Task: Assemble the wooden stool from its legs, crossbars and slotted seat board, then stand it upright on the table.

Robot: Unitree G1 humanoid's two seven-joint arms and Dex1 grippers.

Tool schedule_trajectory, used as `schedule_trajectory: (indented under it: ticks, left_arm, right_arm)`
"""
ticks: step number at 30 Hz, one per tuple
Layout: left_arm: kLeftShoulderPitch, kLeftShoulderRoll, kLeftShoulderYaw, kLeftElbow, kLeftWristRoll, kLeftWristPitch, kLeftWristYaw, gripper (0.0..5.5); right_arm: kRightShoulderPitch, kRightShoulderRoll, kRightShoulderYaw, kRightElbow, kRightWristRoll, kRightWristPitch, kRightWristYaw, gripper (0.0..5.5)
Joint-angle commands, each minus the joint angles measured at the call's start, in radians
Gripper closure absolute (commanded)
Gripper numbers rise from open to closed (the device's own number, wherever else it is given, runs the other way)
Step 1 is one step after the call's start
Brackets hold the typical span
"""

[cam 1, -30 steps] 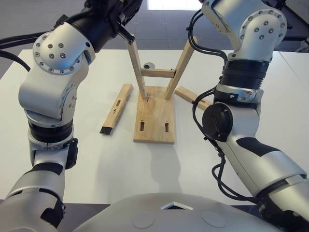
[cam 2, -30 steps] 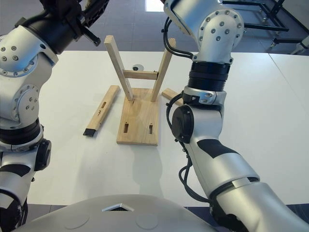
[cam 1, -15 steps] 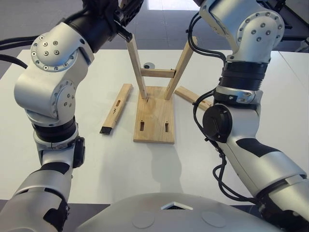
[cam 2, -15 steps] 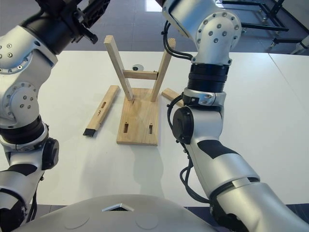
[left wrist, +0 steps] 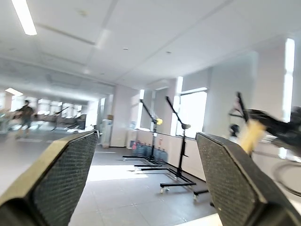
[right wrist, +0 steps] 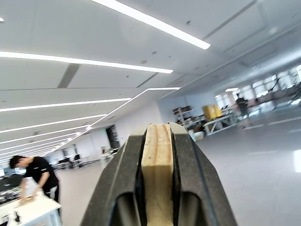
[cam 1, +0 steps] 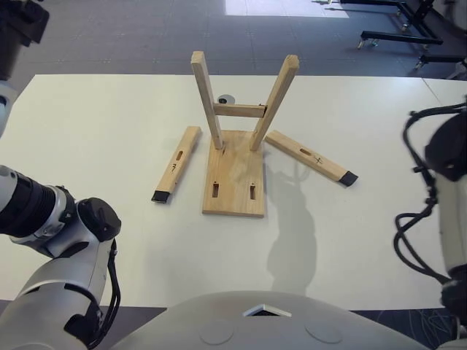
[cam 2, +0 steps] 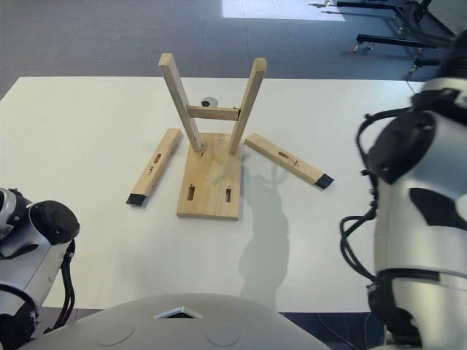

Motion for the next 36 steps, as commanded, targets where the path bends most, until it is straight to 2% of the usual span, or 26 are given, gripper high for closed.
schedule_trajectory:
  ticks: [1,3,6,10,14,21,30,36]
  left_arm:
    - [0.094,-0.006,0.026,0.030,-0.005,-0.052,0.051,1.72]
    - [0.169,-0.005,0.028,0.040,0.000,-0.086,0.047,1.72]
    - [0.278,-0.023,0.013,0.087,0.019,-0.152,0.021,1.72]
    - [0.388,-0.020,-0.055,0.160,0.061,-0.232,-0.039,1.72]
    - [0.463,-0.029,-0.092,0.199,0.069,-0.283,-0.073,1.72]
    - [0.493,-0.023,-0.174,0.250,0.081,-0.340,-0.109,1.72]
    - [0.497,-0.014,-0.221,0.263,0.080,-0.348,-0.121,1.72]
    - [0.513,-0.019,-0.242,0.249,0.082,-0.349,-0.109,1.72]
  right_arm:
    - [0.030,-0.093,0.041,0.120,-0.091,-0.091,0.239,5.11]
    - [0.110,-0.089,0.056,0.158,-0.115,-0.118,0.363,5.11]
    - [0.310,-0.017,0.091,0.177,-0.148,-0.174,0.522,5.11]
    - [0.500,0.067,0.137,0.181,-0.200,-0.241,0.648,5.11]
    - [0.574,0.077,0.164,0.246,-0.259,-0.291,0.714,5.11]
    - [0.620,0.126,0.173,0.351,-0.339,-0.404,0.714,5.11]
    - [0.527,0.128,0.116,0.420,-0.358,-0.452,0.668,5.11]
    - [0.548,0.154,0.161,0.420,-0.446,-0.596,0.620,5.11]
